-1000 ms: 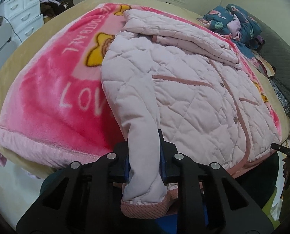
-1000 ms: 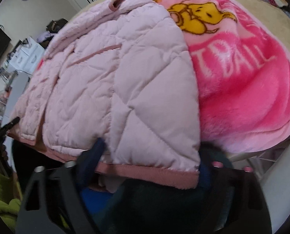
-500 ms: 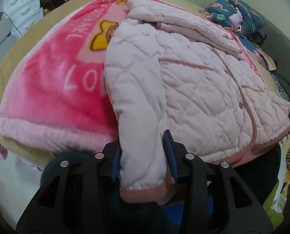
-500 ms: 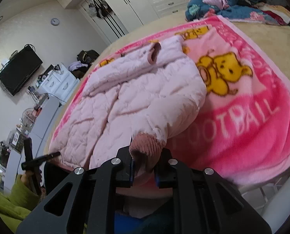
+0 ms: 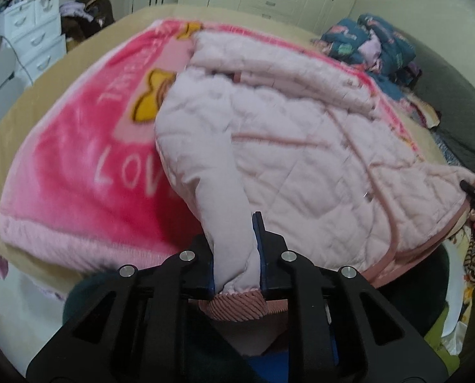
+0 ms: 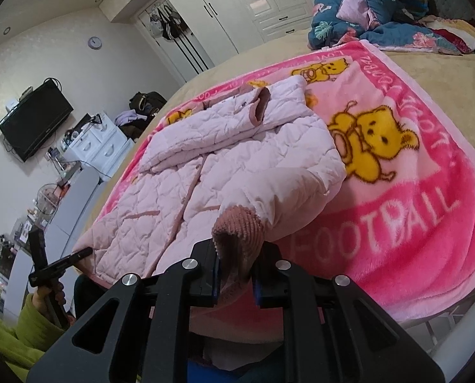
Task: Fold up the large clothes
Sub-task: 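Lift the held hem with both tools toward the collar, then carry the hem over the jacket body toward the collar with both tools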
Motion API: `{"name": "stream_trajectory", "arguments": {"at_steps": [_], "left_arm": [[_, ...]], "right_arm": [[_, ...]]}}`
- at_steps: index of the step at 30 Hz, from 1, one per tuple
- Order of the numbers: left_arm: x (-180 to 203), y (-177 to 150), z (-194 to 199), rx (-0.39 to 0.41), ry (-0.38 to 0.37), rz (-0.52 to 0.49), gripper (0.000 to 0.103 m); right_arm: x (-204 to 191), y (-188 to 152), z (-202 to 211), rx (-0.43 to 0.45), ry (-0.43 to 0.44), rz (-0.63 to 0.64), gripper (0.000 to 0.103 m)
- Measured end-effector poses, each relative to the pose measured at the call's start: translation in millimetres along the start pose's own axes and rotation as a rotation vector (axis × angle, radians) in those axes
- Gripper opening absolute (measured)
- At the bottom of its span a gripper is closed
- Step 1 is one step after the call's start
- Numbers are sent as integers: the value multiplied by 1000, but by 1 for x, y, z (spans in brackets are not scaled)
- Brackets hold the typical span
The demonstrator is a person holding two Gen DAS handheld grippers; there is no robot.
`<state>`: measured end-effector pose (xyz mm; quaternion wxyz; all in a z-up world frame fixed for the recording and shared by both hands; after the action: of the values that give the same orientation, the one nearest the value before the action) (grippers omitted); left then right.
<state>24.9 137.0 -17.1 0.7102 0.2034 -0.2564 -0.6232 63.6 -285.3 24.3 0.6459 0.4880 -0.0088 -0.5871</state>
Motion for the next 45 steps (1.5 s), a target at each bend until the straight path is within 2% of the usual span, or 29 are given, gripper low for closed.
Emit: {"name": "stream_trajectory", "arguments": {"at_steps": [6,18,31,45], "left_arm": [[4,26,16,77,-16,6,11],[10,59,27,166,-33,34,11],[9,94,27,220,-35,75,11],[22,141,26,274,-30,60,11]], "right_arm": [[-5,11,0,23,7,17,14],[-14,42,2,76,13,52,13],[-15,72,-3,126,-2,52,13],[-22,108,-8,173,-11,86,13]]}}
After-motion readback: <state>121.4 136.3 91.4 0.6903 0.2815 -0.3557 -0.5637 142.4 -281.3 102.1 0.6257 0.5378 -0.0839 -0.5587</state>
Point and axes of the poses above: each gripper's, at about its wrist camera, not at the fingertips, and z roughly against the way its jaws point, x to its right, y to its top, the point moved 2 cm from there along -z, roughly the way its jaws point, and after that the axes turned 8 degrees about y, right-handed, at the moved point
